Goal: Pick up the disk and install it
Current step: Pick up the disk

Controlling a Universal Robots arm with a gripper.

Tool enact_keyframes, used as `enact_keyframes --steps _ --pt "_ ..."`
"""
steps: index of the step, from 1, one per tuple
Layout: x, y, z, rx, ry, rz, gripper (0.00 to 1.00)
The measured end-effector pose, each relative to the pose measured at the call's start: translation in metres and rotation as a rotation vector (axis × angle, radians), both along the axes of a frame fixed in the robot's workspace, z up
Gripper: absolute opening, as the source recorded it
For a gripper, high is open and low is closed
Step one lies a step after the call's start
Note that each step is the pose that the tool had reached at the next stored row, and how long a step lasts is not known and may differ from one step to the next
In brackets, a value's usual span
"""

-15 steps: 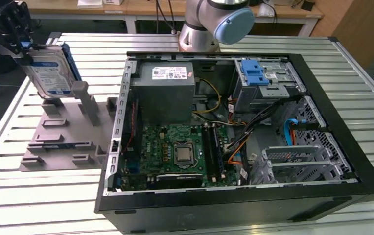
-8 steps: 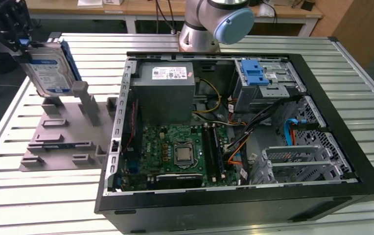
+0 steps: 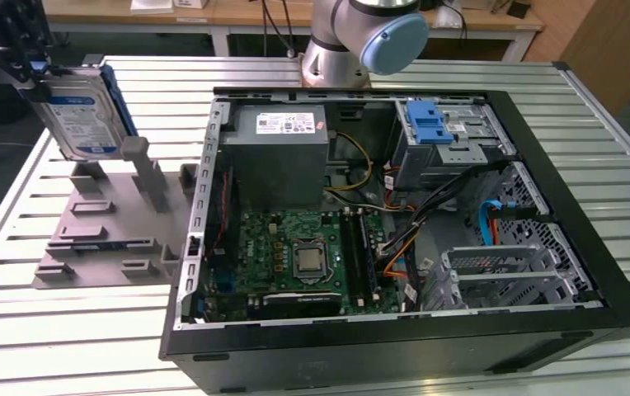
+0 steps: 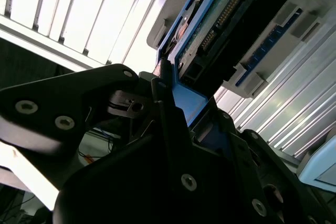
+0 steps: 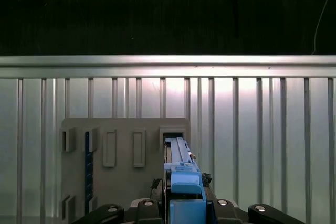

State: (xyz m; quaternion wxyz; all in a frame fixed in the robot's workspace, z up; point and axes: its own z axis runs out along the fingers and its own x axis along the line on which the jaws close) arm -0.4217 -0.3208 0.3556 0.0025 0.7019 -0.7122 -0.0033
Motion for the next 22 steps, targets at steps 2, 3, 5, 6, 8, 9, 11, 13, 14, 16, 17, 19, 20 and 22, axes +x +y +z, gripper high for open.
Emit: enact_keyframes --steps 2,3,5,6,8,9,11,13,14,16,17,19,20,22 --pt "0.0 0.0001 0.0014 0.0 0.0001 0.0 0.36" --pt "0.0 0.0001 0.002 0.0 0.0001 0.0 0.36" --pt "0.0 0.0001 0.0032 0.0 0.0001 0.0 0.36" --pt "0.0 0.0001 0.004 -0.0001 0.0002 0.0 0.36" --pt "0.0 0.0002 0.0051 0.0 0.0 0.0 0.36" --pt "0.0 0.0003 0.0057 0.0 0.0 0.0 0.36" --pt "0.0 0.0004 0.0068 0.0 0.0 0.0 0.36" --pt "0.0 0.0006 0.0079 0.0 0.0001 0.0 0.36" --pt "0.0 0.0006 0.0083 0.0 0.0001 0.0 0.36" --pt "0.0 0.0008 0.0093 0.0 0.0 0.0 0.36" --pt "0.0 0.0009 0.0098 0.0 0.0001 0.0 0.36" --pt "0.0 0.001 0.0108 0.0 0.0001 0.0 0.36" --pt "0.0 0.0011 0.0113 0.0 0.0001 0.0 0.36" --pt "0.0 0.0013 0.0124 0.0 0.0001 0.0 0.36"
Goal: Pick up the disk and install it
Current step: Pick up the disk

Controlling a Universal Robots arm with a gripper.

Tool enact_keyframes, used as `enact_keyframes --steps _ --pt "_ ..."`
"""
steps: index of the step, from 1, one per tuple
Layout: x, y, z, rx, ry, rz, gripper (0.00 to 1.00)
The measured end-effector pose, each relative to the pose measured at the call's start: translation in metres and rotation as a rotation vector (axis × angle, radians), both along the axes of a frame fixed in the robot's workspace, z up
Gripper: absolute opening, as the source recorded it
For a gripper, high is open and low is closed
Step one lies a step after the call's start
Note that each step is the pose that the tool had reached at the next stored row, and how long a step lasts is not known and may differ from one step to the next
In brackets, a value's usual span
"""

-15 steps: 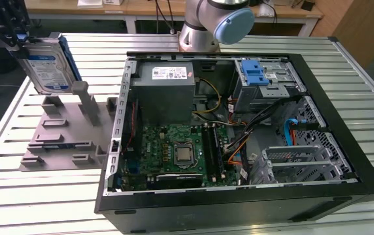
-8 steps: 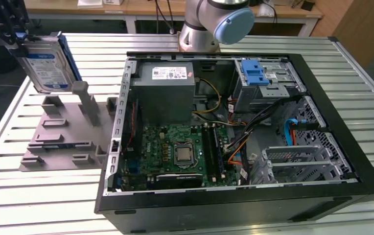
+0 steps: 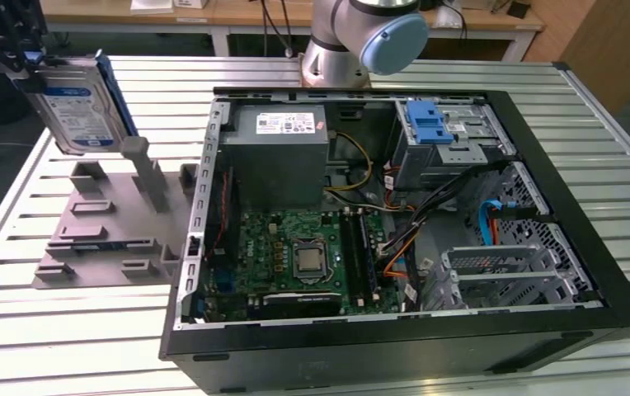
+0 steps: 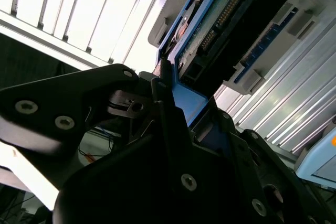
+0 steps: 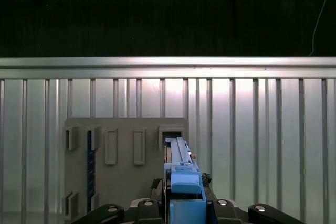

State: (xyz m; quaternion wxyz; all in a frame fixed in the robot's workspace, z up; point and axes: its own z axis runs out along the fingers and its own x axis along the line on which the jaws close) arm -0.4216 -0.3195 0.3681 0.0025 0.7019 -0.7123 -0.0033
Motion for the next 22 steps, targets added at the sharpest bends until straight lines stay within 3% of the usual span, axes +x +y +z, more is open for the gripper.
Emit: enact_keyframes --steps 22 --pt "0.0 0.0011 0.013 0.0 0.0001 0.0 0.36"
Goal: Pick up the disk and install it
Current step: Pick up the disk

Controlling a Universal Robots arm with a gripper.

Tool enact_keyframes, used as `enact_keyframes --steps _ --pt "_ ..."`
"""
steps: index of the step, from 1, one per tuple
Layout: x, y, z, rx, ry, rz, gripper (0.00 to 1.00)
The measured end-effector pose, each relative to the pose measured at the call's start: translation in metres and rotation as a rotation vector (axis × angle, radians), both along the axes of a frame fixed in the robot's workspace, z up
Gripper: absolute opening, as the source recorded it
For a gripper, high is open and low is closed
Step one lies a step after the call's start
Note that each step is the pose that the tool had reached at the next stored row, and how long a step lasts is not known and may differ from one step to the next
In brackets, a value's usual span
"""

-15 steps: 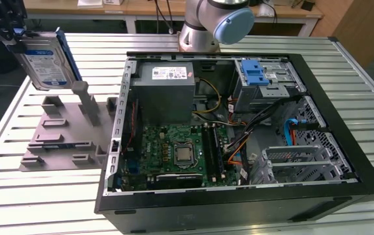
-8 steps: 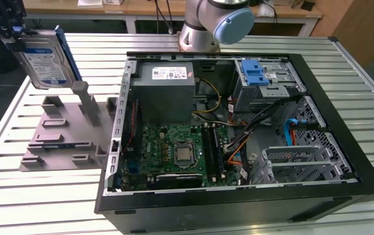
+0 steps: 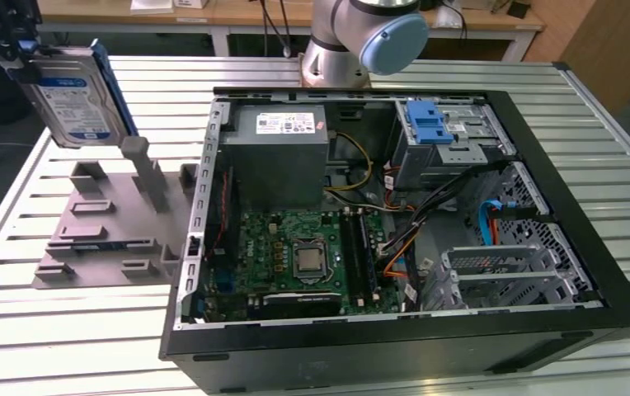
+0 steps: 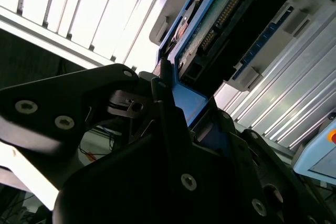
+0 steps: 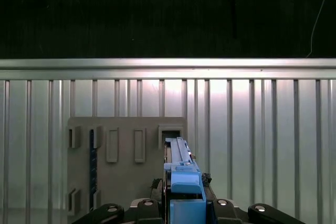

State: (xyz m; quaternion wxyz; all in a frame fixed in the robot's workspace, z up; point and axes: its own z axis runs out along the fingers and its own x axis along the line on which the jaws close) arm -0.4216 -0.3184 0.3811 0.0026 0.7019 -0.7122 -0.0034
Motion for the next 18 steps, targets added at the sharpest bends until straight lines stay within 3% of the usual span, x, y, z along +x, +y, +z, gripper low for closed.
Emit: enact_keyframes --steps 18 --pt "0.0 0.0005 0.0109 0.0 -0.0001 0.0 0.36"
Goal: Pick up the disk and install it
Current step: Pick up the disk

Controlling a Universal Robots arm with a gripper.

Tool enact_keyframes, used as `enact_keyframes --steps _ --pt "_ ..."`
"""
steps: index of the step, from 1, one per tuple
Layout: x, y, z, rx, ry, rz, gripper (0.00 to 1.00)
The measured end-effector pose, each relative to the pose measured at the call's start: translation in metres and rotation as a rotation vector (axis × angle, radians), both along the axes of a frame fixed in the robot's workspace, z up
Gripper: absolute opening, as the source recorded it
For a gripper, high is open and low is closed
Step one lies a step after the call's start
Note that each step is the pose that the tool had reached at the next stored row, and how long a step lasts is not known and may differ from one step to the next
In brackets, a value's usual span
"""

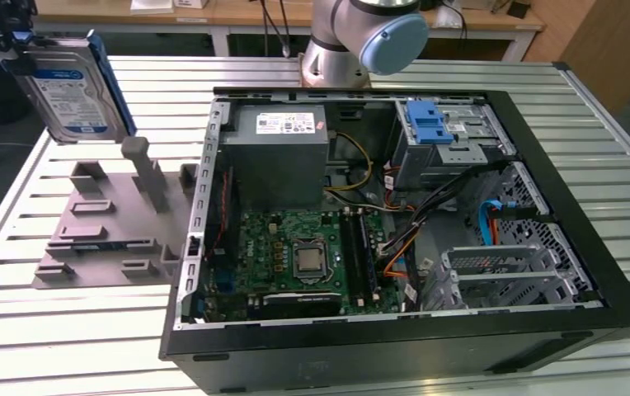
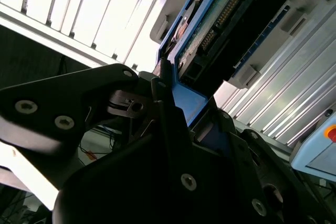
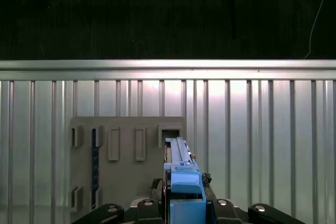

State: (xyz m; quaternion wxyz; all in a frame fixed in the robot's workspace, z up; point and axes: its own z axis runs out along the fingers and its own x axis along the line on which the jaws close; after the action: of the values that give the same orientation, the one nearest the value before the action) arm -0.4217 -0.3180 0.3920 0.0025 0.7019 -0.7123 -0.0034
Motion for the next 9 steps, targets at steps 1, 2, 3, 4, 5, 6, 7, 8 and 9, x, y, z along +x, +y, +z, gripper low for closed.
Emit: enact_keyframes --steps 1,2,3,4,5,6,7,8,9 --pt "0.0 0.0 0.0008 0.0 0.0 0.0 0.36" --pt "0.0 0.0 0.0014 0.0 0.0 0.0 0.36" --pt "0.0 0.0 0.0022 0.0 0.0001 0.0 0.36" --pt "0.0 0.0 0.0028 0.0 0.0001 0.0 0.36" --pt "0.0 0.0 0.0035 0.0 0.0 0.0 0.36" --pt "0.0 0.0001 0.004 0.0 -0.0001 0.0 0.36" --pt "0.0 0.0001 0.0047 0.0 0.0 0.0 0.36" --pt "0.0 0.0001 0.0055 0.0 0.0 0.0 0.36" --pt "0.0 0.0001 0.006 0.0 0.0 0.0 0.36"
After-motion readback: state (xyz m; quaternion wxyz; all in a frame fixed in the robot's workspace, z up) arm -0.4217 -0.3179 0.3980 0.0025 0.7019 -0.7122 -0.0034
